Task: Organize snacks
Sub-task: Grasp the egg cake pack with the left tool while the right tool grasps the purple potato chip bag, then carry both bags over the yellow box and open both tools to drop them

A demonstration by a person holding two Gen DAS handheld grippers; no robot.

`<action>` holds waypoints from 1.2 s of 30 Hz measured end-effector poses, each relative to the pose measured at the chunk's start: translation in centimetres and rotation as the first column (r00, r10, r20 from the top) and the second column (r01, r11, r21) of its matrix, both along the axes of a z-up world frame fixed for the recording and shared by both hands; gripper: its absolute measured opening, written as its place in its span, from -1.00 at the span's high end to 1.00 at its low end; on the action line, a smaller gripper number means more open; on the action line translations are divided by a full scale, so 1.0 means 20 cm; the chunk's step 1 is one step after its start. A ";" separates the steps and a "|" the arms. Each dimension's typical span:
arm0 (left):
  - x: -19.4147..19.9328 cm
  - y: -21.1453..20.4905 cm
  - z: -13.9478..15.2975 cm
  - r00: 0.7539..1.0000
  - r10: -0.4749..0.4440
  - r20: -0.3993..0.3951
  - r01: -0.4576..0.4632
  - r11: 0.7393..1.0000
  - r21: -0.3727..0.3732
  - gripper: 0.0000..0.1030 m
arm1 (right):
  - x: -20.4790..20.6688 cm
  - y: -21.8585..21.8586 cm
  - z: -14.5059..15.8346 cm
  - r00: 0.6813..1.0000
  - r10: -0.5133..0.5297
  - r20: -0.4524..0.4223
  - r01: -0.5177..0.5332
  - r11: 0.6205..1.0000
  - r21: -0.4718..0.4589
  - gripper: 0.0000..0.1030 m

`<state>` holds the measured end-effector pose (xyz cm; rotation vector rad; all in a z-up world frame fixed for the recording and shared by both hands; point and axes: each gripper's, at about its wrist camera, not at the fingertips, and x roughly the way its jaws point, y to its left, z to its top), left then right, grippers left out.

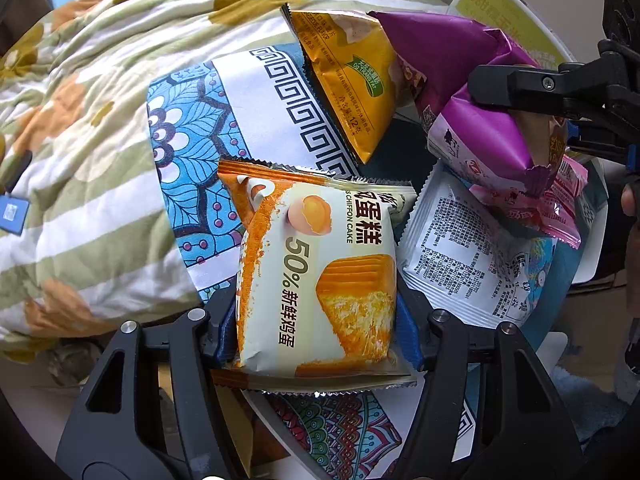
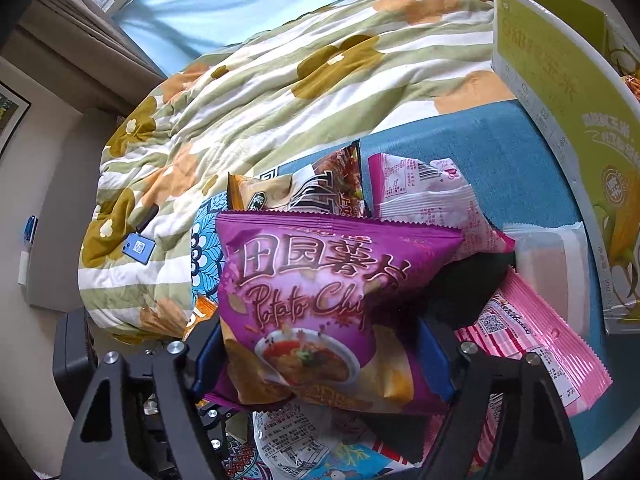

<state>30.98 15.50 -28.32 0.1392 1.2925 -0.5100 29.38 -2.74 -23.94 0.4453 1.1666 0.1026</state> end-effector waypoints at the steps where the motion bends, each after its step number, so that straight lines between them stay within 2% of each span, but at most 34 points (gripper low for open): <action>1: 0.00 0.00 0.01 1.000 0.003 0.002 -0.003 1.000 -0.002 -0.14 | 0.00 0.00 0.00 1.000 0.003 0.003 -0.003 1.000 -0.001 -0.41; 13: -0.09 0.03 0.19 0.996 0.061 0.068 -0.061 0.998 -0.002 -0.14 | -0.08 -0.03 0.12 0.997 0.026 0.067 -0.027 1.000 0.011 -0.36; 22: -0.15 -0.01 0.47 0.972 0.159 0.174 -0.158 0.987 -0.022 -0.14 | -0.16 -0.09 0.32 0.984 0.071 0.164 -0.075 0.997 0.018 -0.36; 29: -0.18 -0.30 0.73 0.943 0.182 0.277 -0.175 0.983 -0.050 -0.14 | -0.25 -0.29 0.52 0.955 0.109 0.277 -0.113 0.994 0.000 -0.36; 36: -0.18 -0.81 0.96 0.914 0.192 0.358 -0.165 0.981 -0.106 -0.15 | -0.33 -0.72 0.71 0.924 0.116 0.363 -0.110 0.993 -0.039 -0.36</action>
